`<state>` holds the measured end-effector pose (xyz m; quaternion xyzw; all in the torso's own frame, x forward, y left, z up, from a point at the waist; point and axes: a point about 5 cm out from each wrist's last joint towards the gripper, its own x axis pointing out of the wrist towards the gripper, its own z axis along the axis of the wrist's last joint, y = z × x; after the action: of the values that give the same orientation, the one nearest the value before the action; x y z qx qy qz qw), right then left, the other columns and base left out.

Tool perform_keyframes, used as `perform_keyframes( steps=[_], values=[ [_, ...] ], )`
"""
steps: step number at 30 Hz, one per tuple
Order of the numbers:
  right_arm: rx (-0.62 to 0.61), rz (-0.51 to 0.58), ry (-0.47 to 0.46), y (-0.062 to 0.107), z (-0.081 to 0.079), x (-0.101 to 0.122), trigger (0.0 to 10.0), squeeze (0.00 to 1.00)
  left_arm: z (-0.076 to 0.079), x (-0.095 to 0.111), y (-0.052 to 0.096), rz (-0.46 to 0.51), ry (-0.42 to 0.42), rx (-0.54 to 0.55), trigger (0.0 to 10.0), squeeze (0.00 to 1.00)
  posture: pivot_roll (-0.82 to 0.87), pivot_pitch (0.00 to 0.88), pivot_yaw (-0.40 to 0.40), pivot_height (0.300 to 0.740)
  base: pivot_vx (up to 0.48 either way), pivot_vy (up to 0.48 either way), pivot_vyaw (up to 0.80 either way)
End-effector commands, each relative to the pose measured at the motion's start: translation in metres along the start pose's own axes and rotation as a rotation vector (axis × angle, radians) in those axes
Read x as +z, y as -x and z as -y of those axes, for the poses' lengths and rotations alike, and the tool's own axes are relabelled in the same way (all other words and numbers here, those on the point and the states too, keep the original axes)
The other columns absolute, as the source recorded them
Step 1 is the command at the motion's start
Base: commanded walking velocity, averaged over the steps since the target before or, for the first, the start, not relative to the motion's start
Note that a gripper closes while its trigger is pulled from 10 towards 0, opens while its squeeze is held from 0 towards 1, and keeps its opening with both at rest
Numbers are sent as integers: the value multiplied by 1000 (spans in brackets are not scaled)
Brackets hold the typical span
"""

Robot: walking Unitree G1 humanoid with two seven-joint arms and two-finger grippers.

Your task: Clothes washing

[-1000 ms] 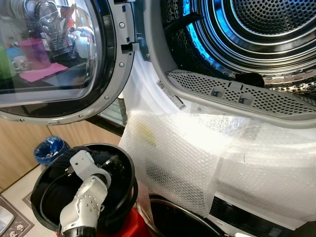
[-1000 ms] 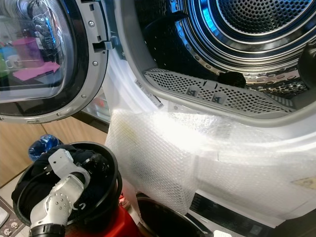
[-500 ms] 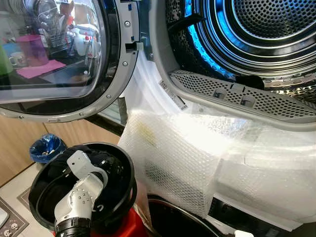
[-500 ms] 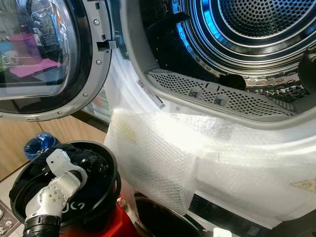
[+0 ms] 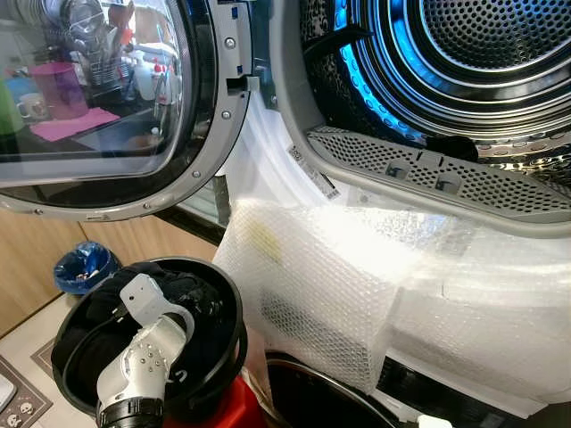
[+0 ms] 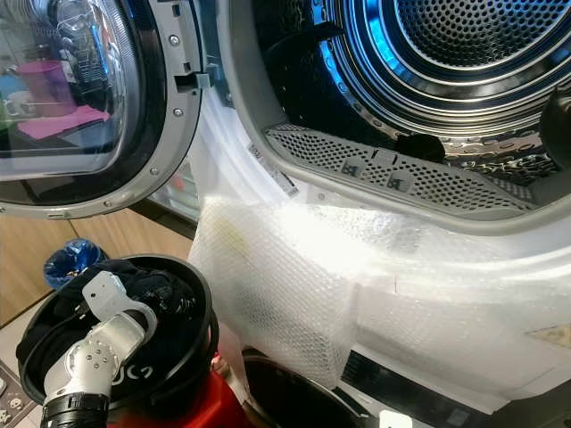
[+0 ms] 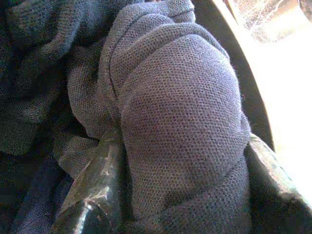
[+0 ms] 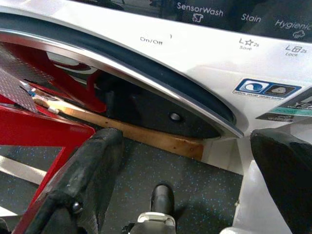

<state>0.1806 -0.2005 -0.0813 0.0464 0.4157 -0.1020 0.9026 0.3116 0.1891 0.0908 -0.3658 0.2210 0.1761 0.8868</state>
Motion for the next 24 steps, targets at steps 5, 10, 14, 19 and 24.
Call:
perform_keyframes(
  steps=[5, 10, 14, 19, 24],
  values=[
    [13, -23, 17, 1, -3, -6, 10000, 0, -2, -11, 2, -23, -7, 6, 0, 0, 76, 0, 6, 740, 0, 0, 0],
    [25, -14, 17, 0, -7, -1, 10000, 0, -6, -7, 4, -1, 6, 15, 0, 0, 92, 0, 4, 740, 0, 0, 0],
    [37, -15, 18, -1, -12, -1, 10000, 0, -5, -2, 8, 41, 8, 9, 0, 0, 106, 0, 8, 740, 0, 0, 0],
    [50, -21, 12, 0, -18, -2, 10000, 0, -7, 3, 11, 76, 8, 22, 0, 0, 119, 0, 12, 740, 0, 0, 0],
    [47, -25, -2, 0, -18, -4, 10000, 0, -5, 8, 14, 107, 21, 18, 0, 0, 112, 0, 19, 740, 0, 0, 0]
  ],
)
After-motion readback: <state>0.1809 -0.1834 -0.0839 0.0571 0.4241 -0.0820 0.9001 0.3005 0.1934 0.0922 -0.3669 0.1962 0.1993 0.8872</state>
